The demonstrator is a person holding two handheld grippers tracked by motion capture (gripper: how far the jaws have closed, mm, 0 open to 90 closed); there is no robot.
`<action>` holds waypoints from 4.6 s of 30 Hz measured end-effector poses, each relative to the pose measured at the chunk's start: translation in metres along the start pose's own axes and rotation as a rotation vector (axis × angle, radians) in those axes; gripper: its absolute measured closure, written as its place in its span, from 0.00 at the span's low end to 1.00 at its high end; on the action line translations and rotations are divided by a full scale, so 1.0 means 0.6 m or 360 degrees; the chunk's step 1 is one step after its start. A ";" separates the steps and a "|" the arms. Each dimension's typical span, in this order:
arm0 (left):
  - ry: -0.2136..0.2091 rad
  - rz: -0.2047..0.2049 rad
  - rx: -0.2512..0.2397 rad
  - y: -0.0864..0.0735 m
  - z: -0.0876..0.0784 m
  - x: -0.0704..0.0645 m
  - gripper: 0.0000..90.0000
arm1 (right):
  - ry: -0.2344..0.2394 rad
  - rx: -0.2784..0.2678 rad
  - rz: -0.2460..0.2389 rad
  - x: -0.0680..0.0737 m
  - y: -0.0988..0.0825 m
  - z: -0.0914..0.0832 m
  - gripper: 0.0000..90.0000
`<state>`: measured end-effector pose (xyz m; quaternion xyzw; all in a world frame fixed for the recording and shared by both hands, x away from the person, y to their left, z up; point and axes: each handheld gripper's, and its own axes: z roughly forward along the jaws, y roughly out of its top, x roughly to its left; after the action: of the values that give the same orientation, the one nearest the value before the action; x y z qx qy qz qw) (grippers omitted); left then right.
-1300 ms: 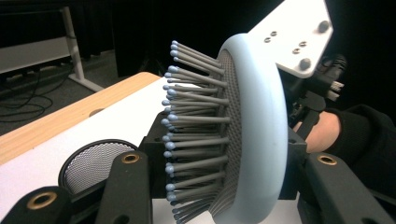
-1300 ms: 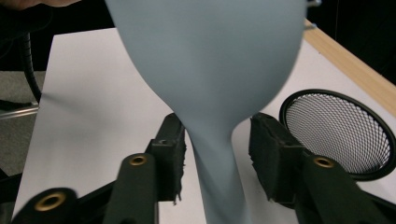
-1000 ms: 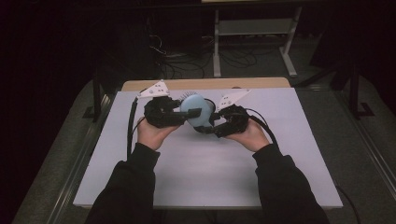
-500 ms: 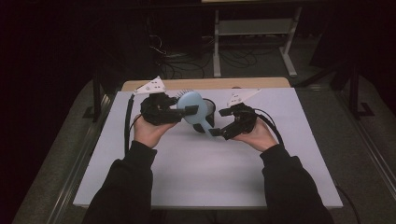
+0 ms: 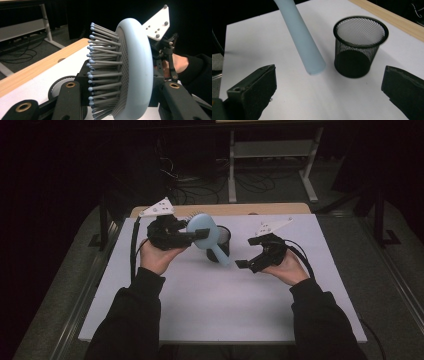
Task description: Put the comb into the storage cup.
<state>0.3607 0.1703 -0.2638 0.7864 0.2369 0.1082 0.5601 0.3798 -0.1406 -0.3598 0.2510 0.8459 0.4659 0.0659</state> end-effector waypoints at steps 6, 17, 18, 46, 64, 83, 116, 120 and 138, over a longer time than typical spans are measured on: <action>-0.0001 0.0006 -0.0019 0.014 -0.005 0.001 0.60 | -0.0018 -0.0012 0.0023 -0.006 -0.024 -0.012 0.00; 0.0025 0.0004 -0.0032 0.022 -0.010 0.013 0.60 | -0.0071 -0.0092 0.0053 -0.007 -0.059 -0.047 0.00; 0.0027 0.0006 -0.0030 0.022 -0.010 0.014 0.60 | -0.0078 -0.0098 0.0060 -0.008 -0.062 -0.049 0.00; 0.0074 -0.0003 -0.0059 0.056 -0.012 0.046 0.60 | -0.0164 -0.0118 0.0123 -0.007 -0.120 -0.084 0.00; 0.0154 -0.0062 -0.0102 0.058 0.001 0.086 0.60 | -0.0212 -0.0116 0.0132 0.003 -0.158 -0.103 0.00; 0.0219 -0.0070 -0.0067 0.049 0.014 0.107 0.60 | -0.0263 -0.0175 0.0174 0.013 -0.204 -0.136 0.00; 0.0237 -0.0125 0.0037 0.008 0.059 0.126 0.59 | -0.0311 -0.0216 0.0229 0.024 -0.252 -0.163 0.00; 0.0227 -0.0139 0.0057 0.000 0.067 0.130 0.59 | -0.0315 -0.0217 0.0233 0.024 -0.254 -0.165 0.00; 0.0220 -0.0219 0.0066 -0.034 0.084 0.143 0.59 | -0.0288 -0.0214 0.0239 0.025 -0.256 -0.164 0.00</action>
<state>0.4518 0.1758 -0.3085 0.7704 0.3305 0.1186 0.5321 0.2773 -0.2752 -0.4293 0.3495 0.7822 0.5007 0.1235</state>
